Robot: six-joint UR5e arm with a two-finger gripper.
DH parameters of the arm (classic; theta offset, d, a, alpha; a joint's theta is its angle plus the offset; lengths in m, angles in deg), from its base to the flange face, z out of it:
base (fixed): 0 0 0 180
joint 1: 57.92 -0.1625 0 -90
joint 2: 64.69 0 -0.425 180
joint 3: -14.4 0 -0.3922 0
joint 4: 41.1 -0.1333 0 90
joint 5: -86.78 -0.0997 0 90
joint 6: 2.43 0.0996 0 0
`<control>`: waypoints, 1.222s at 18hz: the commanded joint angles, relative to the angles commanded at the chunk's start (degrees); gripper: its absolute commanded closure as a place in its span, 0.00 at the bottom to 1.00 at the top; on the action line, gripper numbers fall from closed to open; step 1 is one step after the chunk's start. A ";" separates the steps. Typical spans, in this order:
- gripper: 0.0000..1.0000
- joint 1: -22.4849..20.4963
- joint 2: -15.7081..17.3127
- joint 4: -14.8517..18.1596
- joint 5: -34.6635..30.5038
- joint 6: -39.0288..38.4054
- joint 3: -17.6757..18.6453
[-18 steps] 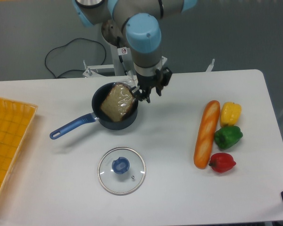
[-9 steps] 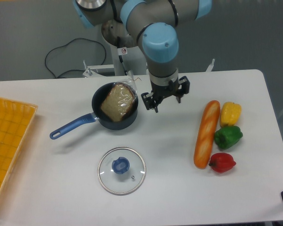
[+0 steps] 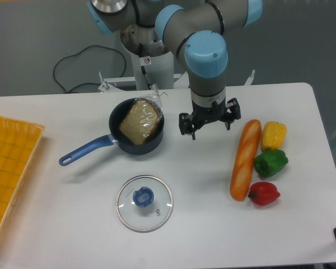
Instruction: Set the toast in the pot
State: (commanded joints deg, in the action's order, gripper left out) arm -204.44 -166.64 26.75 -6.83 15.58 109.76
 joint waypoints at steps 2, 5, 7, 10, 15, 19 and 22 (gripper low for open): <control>0.00 0.00 -0.01 -0.09 0.00 0.62 0.00; 0.00 -0.17 -0.18 -0.09 0.09 2.63 -0.70; 0.00 -0.17 -0.71 0.09 0.35 8.66 -0.97; 0.00 -0.79 -1.06 0.26 0.88 15.28 -0.97; 0.00 -1.32 -2.90 0.00 0.97 20.47 -2.37; 0.00 -1.67 -5.71 0.00 1.58 23.63 -5.09; 0.00 -2.63 -6.25 0.00 2.46 33.79 -5.27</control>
State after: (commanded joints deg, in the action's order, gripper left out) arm -207.07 -172.89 26.75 -4.37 49.38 104.49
